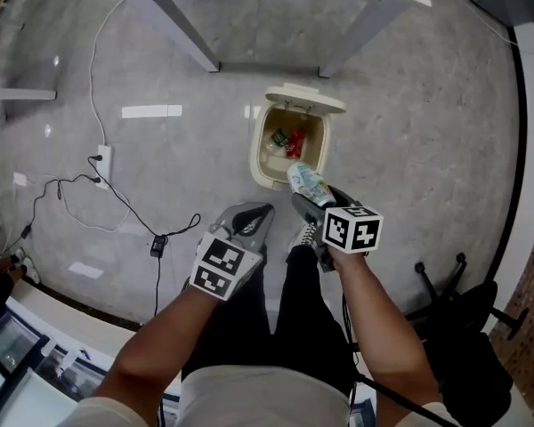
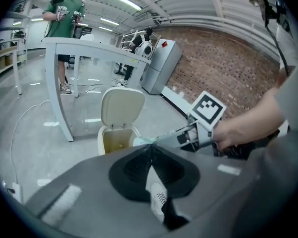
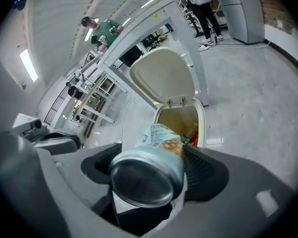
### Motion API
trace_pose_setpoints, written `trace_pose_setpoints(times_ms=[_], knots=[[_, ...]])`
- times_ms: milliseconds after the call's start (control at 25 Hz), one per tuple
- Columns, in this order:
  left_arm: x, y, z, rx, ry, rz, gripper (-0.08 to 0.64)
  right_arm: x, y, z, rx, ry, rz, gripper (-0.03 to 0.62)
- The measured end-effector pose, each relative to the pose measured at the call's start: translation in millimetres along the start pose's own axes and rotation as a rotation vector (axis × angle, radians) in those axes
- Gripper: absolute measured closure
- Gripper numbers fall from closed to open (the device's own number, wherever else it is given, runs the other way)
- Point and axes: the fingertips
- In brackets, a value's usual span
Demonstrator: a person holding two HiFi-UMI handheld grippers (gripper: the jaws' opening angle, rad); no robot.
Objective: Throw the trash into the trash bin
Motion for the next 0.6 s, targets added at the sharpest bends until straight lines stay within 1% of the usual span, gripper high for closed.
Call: trace_pose_setpoints(times_ms=[160,280,360,480,600], knots=[[-3,10,11,0.006,0.039,0.011,0.552,-20,35,-14,-0.033,-0.062,0.092,0.209],[1,15,21,0.018,0.064,0.011,0.552,-25,47,-20,-0.04,-0.084,0.119,0.209],[6,16,27,0.023,0.061,0.002,0.552,-23,55,-22,-0.039,-0.075,0.122,0.209],[7,17,29,0.027,0.033,-0.011,0.552,-20,65,-28,-0.045,-0.065,0.135,0.207],[3,19,24,0.019,0.024,-0.008,0.552,-17,71,-33,-0.065,-0.08,0.149,0.207]])
Point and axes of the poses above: the fingertips, and each gripper's own axes: y forward along the fingers, z to its left, x out of its top, and after that the axes turned 13 degrees about -y, right-handed
